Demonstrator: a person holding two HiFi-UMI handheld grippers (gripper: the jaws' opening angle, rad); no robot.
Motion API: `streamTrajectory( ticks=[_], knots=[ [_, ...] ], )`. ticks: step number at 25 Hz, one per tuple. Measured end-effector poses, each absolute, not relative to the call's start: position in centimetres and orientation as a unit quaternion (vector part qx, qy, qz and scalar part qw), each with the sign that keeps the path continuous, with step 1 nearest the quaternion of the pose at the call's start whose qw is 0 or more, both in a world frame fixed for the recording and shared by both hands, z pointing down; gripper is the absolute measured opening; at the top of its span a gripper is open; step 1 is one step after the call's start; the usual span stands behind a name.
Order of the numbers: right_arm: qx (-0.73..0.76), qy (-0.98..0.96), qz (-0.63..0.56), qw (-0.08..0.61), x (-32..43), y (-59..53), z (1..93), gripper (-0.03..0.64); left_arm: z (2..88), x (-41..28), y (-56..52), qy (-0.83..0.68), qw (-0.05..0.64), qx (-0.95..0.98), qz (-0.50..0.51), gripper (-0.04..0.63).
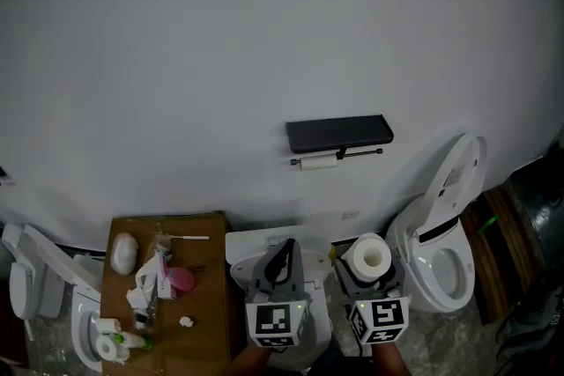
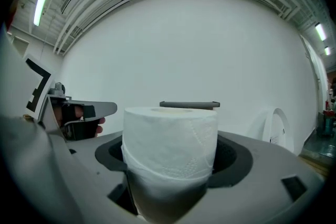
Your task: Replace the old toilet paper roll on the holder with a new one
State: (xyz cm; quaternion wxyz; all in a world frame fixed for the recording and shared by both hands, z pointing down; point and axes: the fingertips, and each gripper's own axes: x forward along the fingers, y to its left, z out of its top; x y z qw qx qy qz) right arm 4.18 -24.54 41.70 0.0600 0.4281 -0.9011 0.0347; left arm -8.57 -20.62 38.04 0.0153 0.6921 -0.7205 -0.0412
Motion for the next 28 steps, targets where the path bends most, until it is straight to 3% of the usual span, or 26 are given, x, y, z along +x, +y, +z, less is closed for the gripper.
streamTrajectory(
  ticks=[17,28],
  knots=[
    [0.369,-0.926,0.02,0.076,1.3,-38.3,43.6,0.417,40.1,-10.1,-33.4,-0.769,0.014,0.639,0.004,0.017],
    [0.365,-0.926,0.022,0.096,1.4,-42.3,45.5,0.417,43.6,-12.1,-38.7,-0.755,0.181,0.614,-0.143,0.017]
  ],
)
